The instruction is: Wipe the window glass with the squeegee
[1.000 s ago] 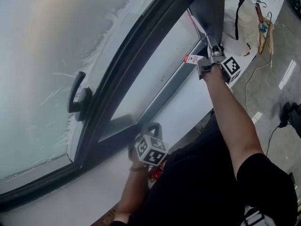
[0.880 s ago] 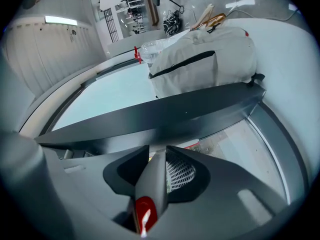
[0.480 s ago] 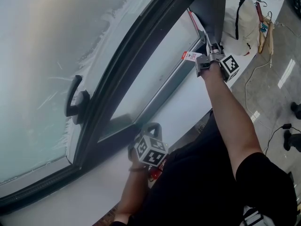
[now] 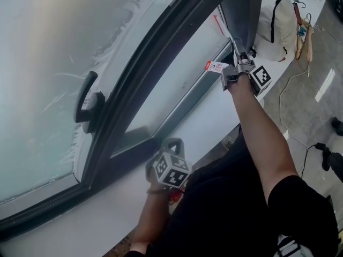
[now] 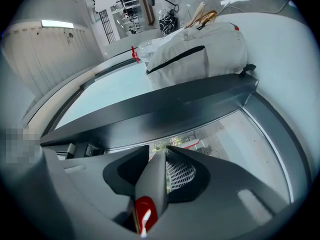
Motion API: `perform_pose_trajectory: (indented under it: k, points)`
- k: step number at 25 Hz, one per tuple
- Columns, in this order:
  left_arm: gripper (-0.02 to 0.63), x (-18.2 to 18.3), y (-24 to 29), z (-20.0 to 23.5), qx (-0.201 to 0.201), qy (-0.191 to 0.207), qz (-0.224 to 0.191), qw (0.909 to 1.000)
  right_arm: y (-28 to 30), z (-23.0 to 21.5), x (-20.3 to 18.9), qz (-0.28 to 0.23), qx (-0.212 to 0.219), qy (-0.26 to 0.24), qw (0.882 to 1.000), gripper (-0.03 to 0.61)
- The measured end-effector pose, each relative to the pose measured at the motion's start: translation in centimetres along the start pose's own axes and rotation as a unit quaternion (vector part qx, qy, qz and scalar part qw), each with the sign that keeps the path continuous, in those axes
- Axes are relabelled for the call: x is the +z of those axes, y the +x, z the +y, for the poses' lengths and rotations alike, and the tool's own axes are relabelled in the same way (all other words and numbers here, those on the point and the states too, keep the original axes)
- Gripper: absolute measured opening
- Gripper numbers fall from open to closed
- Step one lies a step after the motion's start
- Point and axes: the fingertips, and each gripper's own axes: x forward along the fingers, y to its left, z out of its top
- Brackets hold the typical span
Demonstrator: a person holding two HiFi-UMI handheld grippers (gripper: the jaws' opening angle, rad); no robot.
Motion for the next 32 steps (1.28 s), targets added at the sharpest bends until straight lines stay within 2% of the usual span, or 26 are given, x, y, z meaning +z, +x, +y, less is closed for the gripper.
perform_pose_trajectory:
  k: [21,32]
  points:
    - [0.0,-5.7,-0.3,-1.7,0.004,0.004,-0.015,0.9999,-8.2,-2.6,-10.6,0.071,-0.012,0.015,0.997,0.129]
    - [0.0,-8.3,-0.4,-1.4,0.008,0.001,-0.015,0.9999,-12.2,-4.0,-17.7,0.136,-0.02,0.022,0.99,0.13]
